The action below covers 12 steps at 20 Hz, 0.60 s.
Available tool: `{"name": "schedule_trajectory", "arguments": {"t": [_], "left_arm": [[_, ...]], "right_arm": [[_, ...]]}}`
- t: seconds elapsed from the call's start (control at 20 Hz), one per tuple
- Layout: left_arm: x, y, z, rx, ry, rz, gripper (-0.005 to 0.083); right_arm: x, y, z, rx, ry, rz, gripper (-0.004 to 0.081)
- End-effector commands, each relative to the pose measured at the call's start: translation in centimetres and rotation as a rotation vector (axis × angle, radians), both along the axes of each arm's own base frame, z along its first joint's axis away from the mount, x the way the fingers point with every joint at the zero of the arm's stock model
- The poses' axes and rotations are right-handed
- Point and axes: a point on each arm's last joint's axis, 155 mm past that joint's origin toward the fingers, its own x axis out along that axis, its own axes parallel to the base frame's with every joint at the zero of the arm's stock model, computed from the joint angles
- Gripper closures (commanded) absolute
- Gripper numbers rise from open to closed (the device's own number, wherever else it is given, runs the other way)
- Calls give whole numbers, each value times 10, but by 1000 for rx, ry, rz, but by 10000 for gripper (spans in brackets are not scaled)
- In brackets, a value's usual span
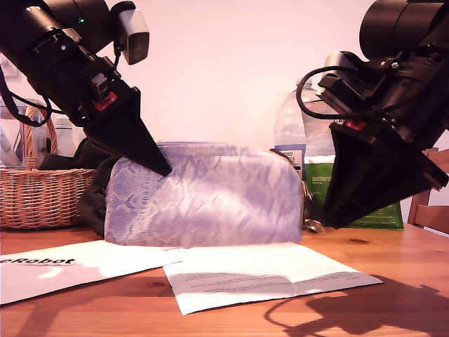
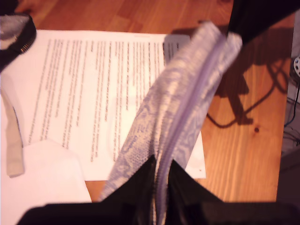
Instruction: Open the zipper in the zip bag in front of you
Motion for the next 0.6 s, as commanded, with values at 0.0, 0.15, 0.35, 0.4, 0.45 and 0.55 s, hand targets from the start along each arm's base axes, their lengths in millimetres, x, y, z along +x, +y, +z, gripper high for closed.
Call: {"name": "schedule_trajectory", "arguments": {"t": [0.0,0.15,0.35,0.4,0.45,0.55], "left_arm": [[4,-2,6,-21,-13,1,794],[3,-3,5,-19,-13,-2,794],[5,-6,7,-25,-22,5,794],[8,-7,8,-26,-40,8,794],[12,-9,10,-33,-59,10,794],[18,-13,14,-51,-92,8,794]], "right_arm": [[2,2,0,14,-2,3,488],[5,8,11,47,-32,28,475],[16,3,36,83,-114,8,777],[17,1,42,91,-132,4,783],[18,0,48,97,-152,1,783],[21,-4,58,107,-185,-11,783]]}}
